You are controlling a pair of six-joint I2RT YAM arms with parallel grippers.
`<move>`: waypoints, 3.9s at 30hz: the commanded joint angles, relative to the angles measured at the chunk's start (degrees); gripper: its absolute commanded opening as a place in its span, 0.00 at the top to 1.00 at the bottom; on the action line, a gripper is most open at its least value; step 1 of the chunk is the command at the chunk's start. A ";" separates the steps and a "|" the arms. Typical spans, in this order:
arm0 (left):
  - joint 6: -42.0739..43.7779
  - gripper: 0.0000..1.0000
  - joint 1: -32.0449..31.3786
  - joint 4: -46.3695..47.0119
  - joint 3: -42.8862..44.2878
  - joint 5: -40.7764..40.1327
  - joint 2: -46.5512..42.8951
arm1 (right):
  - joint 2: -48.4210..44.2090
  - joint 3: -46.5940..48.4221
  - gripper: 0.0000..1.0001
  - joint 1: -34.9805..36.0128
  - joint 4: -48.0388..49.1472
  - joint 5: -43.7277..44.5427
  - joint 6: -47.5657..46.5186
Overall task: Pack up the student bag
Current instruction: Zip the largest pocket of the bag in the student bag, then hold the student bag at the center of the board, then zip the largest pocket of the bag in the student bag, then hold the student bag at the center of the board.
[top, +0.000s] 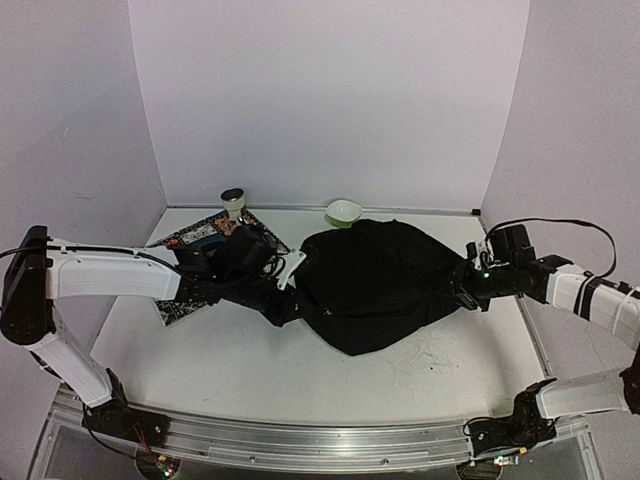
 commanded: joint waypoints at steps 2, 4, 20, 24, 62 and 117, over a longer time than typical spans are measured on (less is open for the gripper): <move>-2.68 1.00 -5.82 1.82 9.08 6.33 3.94 | -6.23 -2.37 0.57 5.18 -0.38 6.09 7.16; -4.41 1.00 -6.25 4.11 10.24 8.85 5.59 | -8.97 -4.38 0.54 8.38 0.62 8.13 11.83; -5.70 1.00 -9.15 6.01 19.49 15.01 9.94 | -3.96 -12.21 0.24 31.54 19.50 19.32 38.64; -5.76 1.00 -9.99 6.29 20.73 15.17 10.16 | -1.33 -11.48 0.24 32.80 22.29 19.87 40.09; 6.64 1.00 9.51 -5.84 -1.72 -10.22 2.27 | -19.22 -4.53 1.00 10.09 -9.07 18.02 19.00; -8.33 1.00 -3.38 4.88 21.76 18.28 10.45 | 3.62 4.25 0.29 45.49 7.54 34.63 -48.15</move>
